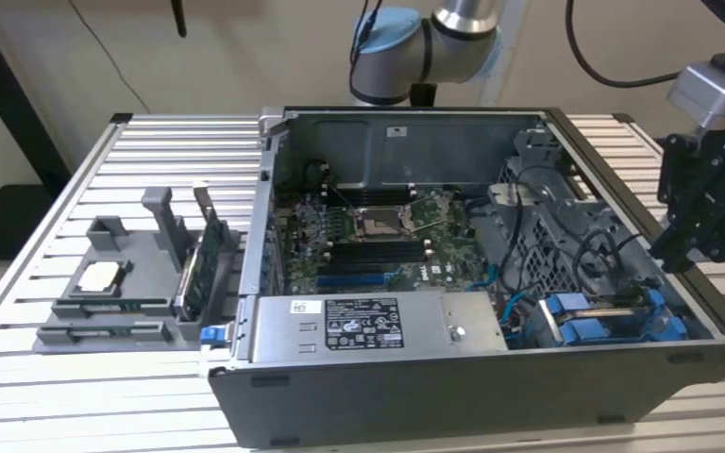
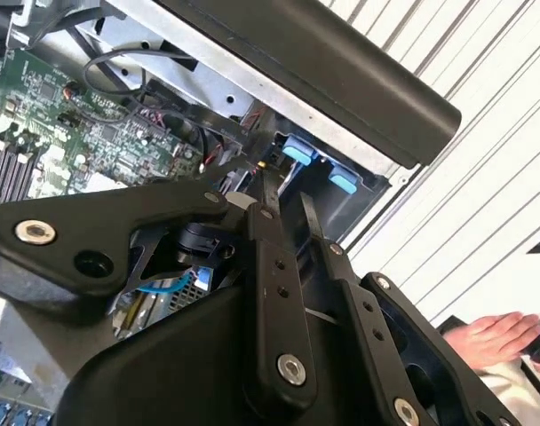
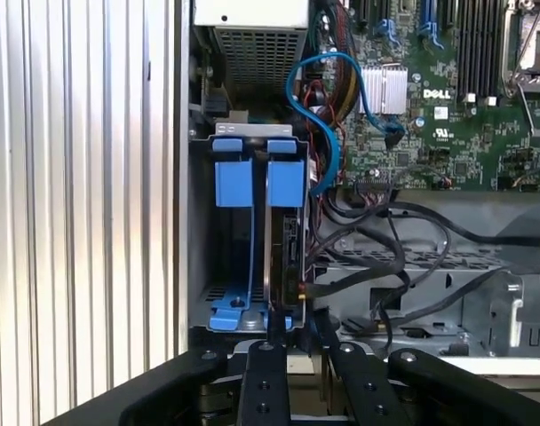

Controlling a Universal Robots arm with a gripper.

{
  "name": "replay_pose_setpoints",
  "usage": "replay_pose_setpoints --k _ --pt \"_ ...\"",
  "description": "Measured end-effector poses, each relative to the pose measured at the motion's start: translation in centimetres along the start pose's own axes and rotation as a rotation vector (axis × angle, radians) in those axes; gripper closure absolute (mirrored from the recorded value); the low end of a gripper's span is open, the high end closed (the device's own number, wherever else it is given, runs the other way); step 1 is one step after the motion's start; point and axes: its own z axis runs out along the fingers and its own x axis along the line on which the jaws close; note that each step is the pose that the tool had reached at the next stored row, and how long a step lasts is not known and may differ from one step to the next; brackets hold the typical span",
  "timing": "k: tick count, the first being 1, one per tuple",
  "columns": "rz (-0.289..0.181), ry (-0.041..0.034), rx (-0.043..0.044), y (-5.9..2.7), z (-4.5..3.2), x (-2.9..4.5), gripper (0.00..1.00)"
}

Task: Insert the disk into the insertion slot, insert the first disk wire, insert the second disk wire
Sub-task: 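Insert the first disk wire, then insert the second disk wire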

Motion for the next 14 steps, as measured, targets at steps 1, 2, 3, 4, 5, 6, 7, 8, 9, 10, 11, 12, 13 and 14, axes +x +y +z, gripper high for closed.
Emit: replay_pose_setpoints --k 1,2,3,4,5,6,7,8,9,10,11,12,13,14 --pt "0.000 0.0001 -0.0013 -0.10 -0.05 -0.01 0.74" --pt "0.000 0.0001 -0.0025 -0.19 -0.10 -0.02 0.74" --pt "0.000 0.0003 -0.0038 -0.28 -0.16 -0.03 0.74" --pt "0.000 0.0004 -0.0050 -0.37 -0.22 -0.04 0.74" --pt "0.000 0.0004 -0.0058 -0.44 -0.28 -0.05 0.74" --pt "0.000 0.0003 -0.0065 -0.50 -0.34 -0.06 0.74" --pt "0.000 0.0004 -0.0071 -0.54 -0.42 -0.07 0.74" --pt "0.000 0.0008 -0.0077 -0.59 -0.52 -0.09 0.74" --pt "0.000 0.0012 -0.0080 -0.61 -0.64 -0.12 0.74" --pt "0.000 0.0014 -0.0083 -0.63 -0.75 -0.14 0.74" --pt "0.000 0.0015 -0.0085 -0.66 -0.82 -0.19 0.74" --pt "0.000 0.0013 -0.0085 -0.70 -0.83 -0.22 0.74" --pt "0.000 0.0015 -0.0085 -0.75 -0.83 -0.23 0.74" --pt "0.000 0.0013 -0.0085 -0.78 -0.82 -0.25 0.74"
